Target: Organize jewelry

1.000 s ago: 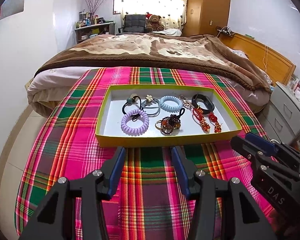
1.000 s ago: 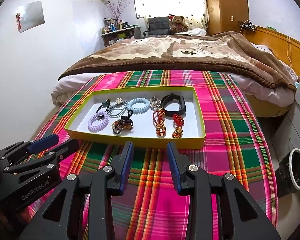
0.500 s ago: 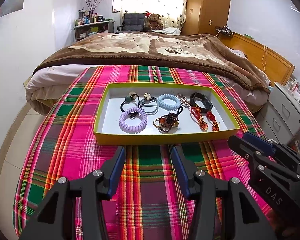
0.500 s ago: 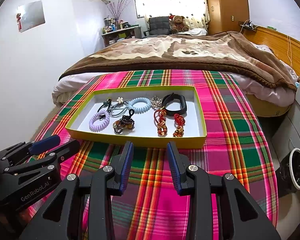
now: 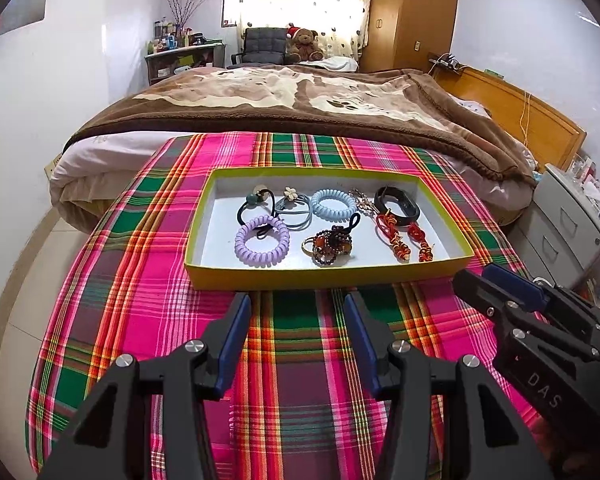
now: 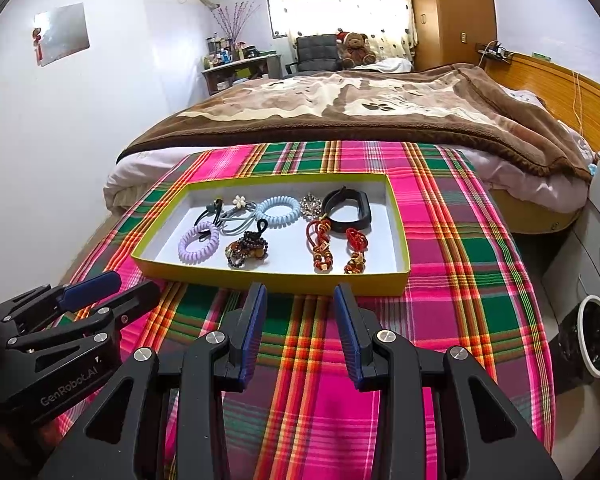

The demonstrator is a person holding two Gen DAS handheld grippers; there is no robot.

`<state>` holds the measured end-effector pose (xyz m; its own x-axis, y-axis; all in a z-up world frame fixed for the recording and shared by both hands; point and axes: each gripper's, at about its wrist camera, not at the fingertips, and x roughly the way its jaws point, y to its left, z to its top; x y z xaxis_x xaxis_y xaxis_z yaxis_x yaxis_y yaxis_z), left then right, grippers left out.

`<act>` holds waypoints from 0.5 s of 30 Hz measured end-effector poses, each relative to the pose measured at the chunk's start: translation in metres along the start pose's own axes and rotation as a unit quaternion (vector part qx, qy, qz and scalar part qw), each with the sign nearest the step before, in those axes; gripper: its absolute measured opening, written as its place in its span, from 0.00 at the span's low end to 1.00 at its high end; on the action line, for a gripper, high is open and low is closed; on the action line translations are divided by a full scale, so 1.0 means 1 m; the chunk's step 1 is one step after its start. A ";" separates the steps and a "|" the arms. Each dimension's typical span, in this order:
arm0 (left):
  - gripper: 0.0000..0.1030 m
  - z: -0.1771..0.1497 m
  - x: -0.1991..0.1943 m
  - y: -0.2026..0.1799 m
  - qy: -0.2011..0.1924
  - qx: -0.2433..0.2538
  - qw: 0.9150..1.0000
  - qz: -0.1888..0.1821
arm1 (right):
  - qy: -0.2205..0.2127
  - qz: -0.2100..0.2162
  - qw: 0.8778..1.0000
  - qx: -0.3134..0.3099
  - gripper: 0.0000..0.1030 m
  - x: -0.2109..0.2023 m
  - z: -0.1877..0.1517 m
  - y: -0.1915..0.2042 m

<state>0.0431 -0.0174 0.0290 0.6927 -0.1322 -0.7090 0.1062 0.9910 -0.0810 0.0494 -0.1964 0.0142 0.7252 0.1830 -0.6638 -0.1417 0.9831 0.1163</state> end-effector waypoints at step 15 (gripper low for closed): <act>0.49 -0.002 0.002 0.004 0.005 -0.008 1.000 0.000 | -0.001 -0.001 1.000 0.001 0.35 -0.003 -0.002 0.001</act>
<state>0.0435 -0.0135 0.0260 0.6848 -0.1326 -0.7166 0.0949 0.9912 -0.0927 0.0460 -0.1962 0.0146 0.7267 0.1821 -0.6623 -0.1398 0.9833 0.1168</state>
